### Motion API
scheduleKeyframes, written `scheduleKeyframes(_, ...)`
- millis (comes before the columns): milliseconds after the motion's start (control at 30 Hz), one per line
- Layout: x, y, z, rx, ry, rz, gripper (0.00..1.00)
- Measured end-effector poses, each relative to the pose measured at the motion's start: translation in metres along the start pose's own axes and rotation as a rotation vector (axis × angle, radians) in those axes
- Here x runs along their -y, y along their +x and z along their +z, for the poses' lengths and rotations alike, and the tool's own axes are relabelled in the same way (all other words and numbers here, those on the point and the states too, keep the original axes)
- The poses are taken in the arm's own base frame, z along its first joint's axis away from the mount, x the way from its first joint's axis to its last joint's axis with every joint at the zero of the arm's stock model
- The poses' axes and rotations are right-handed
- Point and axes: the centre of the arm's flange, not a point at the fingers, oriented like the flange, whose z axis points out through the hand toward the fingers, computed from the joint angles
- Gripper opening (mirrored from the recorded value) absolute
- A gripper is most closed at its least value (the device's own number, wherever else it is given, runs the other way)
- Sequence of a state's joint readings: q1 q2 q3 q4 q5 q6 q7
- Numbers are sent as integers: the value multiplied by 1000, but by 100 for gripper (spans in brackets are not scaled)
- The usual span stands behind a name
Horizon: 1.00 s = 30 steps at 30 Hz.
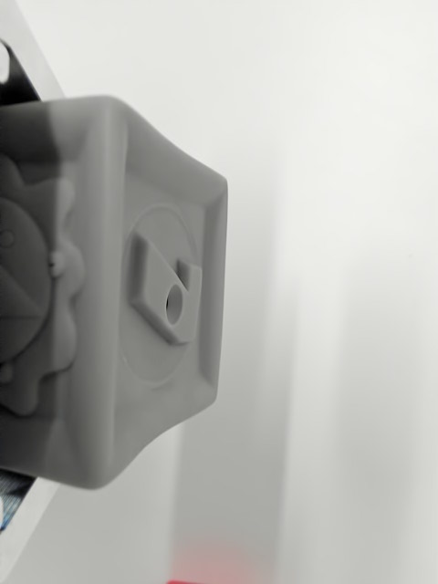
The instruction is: Destack cube
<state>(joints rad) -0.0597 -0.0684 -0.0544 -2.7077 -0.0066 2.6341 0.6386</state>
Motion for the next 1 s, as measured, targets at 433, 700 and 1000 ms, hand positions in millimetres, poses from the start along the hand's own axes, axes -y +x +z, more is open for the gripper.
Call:
scheduleKeyframes(433, 17, -16, -1, -2, -1, 20, 0)
scheduleKeyframes(700, 26, -25, -1, -2, -2, 32, 0)
scheduleKeyframes(1000, 38, -36, -1, -3, -1, 48, 0)
